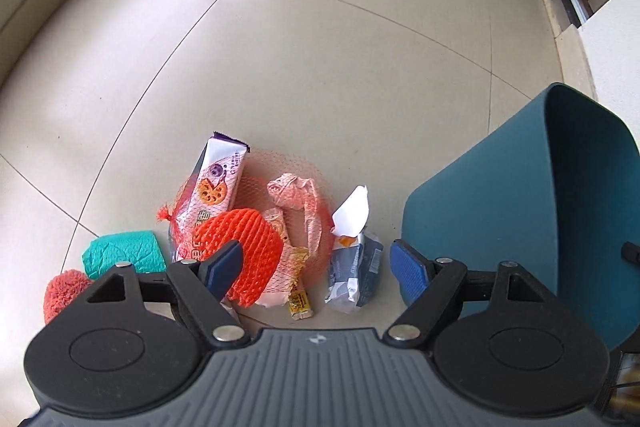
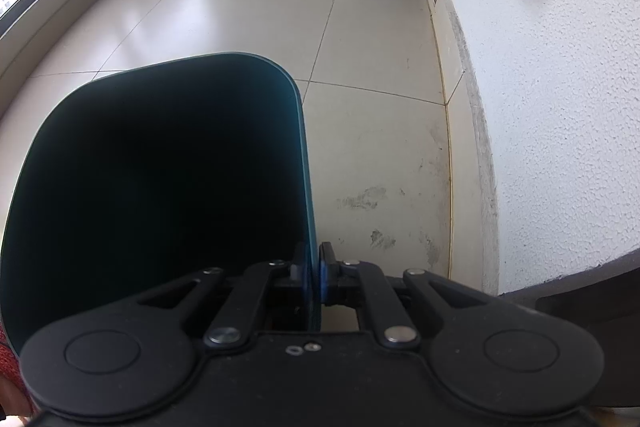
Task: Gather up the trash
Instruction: 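Lower the left gripper and grasp the orange foam mesh sleeve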
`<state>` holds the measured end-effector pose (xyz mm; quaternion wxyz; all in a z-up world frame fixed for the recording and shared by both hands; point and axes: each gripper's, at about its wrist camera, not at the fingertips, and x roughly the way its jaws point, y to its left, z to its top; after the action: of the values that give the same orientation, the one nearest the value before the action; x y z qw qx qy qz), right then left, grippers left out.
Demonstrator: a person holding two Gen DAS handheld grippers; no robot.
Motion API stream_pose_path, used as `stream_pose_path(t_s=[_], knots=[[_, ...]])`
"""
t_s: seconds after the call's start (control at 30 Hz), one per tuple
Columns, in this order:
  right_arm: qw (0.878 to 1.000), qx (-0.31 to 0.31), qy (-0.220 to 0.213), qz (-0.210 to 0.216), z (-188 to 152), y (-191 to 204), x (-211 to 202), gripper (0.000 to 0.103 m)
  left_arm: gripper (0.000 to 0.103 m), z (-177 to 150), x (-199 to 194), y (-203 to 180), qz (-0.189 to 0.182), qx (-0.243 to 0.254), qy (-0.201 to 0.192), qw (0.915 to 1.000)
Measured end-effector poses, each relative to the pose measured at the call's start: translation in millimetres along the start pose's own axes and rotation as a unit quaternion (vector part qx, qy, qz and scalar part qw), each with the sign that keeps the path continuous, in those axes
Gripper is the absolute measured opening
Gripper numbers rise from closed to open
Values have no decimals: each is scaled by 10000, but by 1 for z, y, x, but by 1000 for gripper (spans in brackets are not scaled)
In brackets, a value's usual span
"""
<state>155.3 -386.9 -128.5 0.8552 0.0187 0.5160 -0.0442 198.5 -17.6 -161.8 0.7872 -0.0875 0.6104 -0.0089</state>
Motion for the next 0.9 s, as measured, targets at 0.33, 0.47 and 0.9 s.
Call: stream_pose_path(t_s=[0.33,0.47,0.9], knots=[[10000,-76,1,-17,0,1,3,9,80,-18,98,46,520,-513,730,9947],[10000,-89,7,2,-1,1,3,10,80,-20,124,51,763,-439,780,9931],[9999,-115,45,21,2,-3,8,11,29,-18,149,56,876,-440,1104,9890]])
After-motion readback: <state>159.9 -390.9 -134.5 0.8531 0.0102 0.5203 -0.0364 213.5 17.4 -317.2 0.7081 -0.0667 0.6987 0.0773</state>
